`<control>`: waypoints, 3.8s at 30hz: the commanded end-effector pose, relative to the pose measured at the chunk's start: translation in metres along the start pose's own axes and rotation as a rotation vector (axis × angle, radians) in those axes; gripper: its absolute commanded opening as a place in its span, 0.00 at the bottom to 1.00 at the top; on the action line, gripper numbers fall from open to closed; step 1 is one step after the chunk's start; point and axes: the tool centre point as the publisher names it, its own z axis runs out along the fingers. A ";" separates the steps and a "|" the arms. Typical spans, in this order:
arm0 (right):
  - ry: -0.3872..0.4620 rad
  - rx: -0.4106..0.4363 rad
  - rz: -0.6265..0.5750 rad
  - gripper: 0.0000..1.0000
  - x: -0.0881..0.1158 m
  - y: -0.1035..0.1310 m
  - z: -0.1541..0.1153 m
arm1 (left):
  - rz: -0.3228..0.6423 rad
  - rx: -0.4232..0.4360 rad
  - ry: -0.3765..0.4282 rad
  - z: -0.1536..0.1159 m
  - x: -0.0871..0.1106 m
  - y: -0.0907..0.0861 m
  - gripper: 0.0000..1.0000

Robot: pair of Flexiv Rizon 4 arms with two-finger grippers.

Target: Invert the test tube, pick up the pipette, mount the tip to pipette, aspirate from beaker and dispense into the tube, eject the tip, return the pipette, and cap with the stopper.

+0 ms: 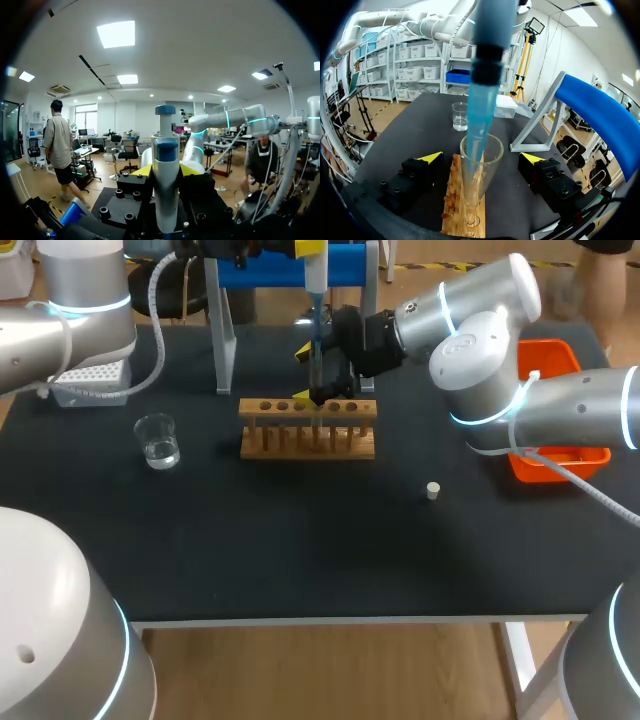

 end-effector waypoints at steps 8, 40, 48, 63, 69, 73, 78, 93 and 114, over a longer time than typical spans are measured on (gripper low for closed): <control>0.004 0.004 0.000 1.00 0.000 0.001 -0.001 | 0.006 0.008 -0.002 -0.002 0.000 0.008 0.00; 0.004 0.004 0.000 1.00 0.000 0.001 -0.001 | 0.013 0.007 0.001 -0.002 0.000 0.022 0.00; 0.004 0.004 0.000 1.00 0.000 0.001 -0.001 | 0.007 0.008 -0.001 -0.003 -0.001 0.024 0.00; 0.004 0.004 0.000 1.00 0.000 0.001 -0.001 | -0.016 0.009 -0.002 -0.002 -0.003 0.030 0.00; 0.004 0.004 0.000 1.00 0.000 0.001 -0.001 | -0.021 0.010 -0.001 -0.001 -0.003 0.031 0.00; 0.004 0.004 0.000 1.00 0.000 0.001 -0.001 | -0.025 0.011 0.003 0.000 -0.004 0.032 0.00; 0.004 0.004 0.000 1.00 0.000 0.001 -0.001 | -0.028 0.013 0.004 0.000 -0.004 0.032 0.00; 0.004 0.004 0.000 1.00 0.000 0.001 -0.001 | -0.034 0.011 0.008 0.001 -0.004 0.032 0.00; -0.009 -0.010 0.005 1.00 -0.001 -0.012 -0.050 | -0.034 0.011 0.008 0.001 -0.004 0.032 0.00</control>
